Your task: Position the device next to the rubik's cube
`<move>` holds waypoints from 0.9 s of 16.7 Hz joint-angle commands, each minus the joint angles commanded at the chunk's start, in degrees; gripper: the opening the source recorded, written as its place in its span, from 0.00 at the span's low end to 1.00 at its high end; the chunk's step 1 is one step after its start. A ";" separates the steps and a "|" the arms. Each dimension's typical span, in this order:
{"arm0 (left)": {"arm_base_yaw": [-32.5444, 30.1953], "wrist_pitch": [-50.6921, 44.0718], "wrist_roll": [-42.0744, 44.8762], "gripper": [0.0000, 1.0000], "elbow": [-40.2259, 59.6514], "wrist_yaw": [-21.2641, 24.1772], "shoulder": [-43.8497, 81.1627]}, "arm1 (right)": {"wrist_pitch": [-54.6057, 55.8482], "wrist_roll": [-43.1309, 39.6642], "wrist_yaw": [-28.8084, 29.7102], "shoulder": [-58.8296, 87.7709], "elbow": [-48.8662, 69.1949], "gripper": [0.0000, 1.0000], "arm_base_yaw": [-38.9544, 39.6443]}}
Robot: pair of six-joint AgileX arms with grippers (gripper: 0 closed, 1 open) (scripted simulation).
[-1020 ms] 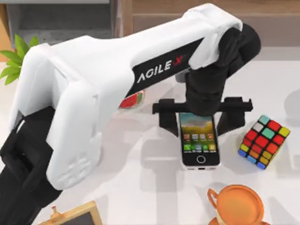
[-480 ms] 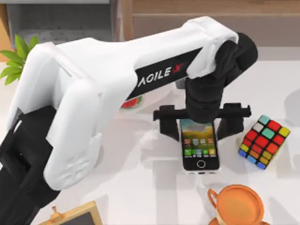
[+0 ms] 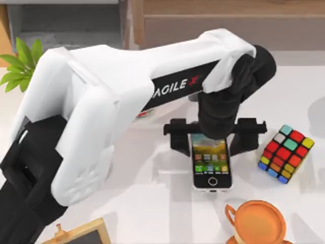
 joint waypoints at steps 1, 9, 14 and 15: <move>0.00 0.00 0.00 0.00 0.00 0.00 0.00 | 0.00 0.00 0.00 0.00 0.00 1.00 0.00; 0.00 0.00 0.00 0.60 0.00 0.00 0.00 | 0.00 0.00 0.00 0.00 0.00 1.00 0.00; 0.00 0.00 0.00 0.98 0.00 0.00 0.00 | 0.00 0.00 0.00 0.00 0.00 1.00 0.00; 0.00 0.00 0.00 1.00 0.00 0.00 0.00 | 0.00 0.00 0.00 0.00 0.00 1.00 0.00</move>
